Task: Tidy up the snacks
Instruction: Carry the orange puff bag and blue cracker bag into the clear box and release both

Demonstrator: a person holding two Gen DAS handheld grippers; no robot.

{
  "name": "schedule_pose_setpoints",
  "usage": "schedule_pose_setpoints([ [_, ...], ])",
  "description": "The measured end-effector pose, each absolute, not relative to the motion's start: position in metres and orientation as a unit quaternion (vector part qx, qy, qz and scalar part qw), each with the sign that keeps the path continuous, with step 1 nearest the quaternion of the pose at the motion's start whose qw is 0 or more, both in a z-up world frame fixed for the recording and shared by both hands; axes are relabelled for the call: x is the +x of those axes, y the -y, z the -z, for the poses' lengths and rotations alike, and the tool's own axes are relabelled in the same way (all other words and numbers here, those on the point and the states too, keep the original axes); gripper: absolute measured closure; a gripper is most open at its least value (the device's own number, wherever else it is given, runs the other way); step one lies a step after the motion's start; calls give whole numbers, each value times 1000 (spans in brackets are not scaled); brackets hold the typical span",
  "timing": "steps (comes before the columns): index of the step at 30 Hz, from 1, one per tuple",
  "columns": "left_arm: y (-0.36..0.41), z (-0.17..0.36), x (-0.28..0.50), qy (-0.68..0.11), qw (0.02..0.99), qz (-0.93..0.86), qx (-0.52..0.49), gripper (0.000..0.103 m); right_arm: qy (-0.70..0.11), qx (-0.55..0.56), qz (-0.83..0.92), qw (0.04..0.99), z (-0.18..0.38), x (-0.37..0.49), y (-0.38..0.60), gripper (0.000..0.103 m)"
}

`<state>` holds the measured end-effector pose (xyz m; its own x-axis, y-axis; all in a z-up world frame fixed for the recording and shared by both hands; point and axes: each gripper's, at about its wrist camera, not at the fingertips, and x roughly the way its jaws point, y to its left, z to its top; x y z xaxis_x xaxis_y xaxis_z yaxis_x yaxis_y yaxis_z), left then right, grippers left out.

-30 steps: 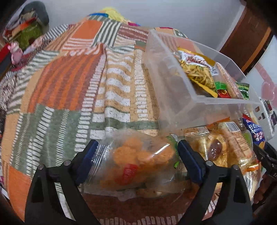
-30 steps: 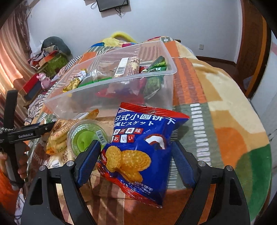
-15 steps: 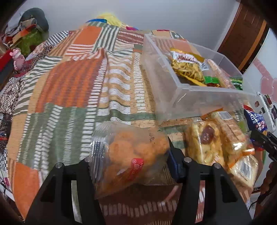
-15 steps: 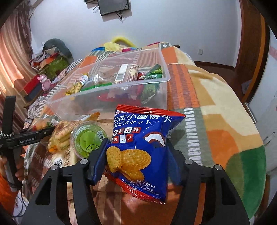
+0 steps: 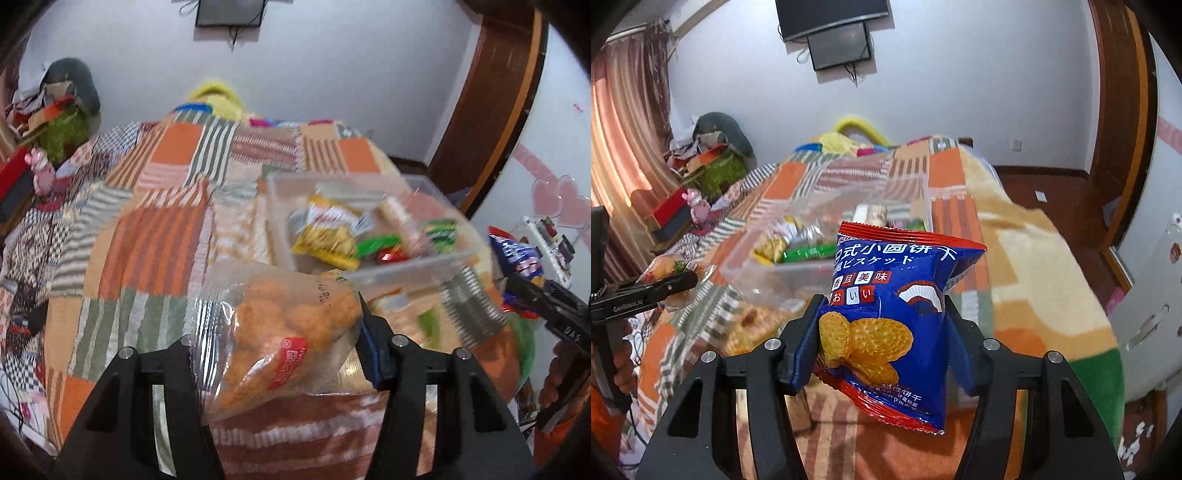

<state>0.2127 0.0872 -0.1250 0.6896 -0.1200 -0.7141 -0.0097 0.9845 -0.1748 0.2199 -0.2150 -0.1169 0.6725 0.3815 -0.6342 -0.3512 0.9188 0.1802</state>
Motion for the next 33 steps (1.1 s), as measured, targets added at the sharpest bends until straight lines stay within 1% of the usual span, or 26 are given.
schedule_pose_setpoints([
  [6,-60,103,240,-371,924,57,-81,46,-325,14,-208,922,107,239,201,47],
  [11,-34,100,269,-366,925,73,-79,46,-324,10,-205,923,112,264,192,47],
  [18,-16,114,314,-381,917,77,-87,46,-334,-3,-206,920,120,295,181,47],
  [26,-20,135,367,-406,907,54,-97,46,-348,-10,-209,914,129,317,176,47],
  [33,-27,150,387,-421,900,46,-104,44,-364,-18,-218,905,139,324,174,46],
])
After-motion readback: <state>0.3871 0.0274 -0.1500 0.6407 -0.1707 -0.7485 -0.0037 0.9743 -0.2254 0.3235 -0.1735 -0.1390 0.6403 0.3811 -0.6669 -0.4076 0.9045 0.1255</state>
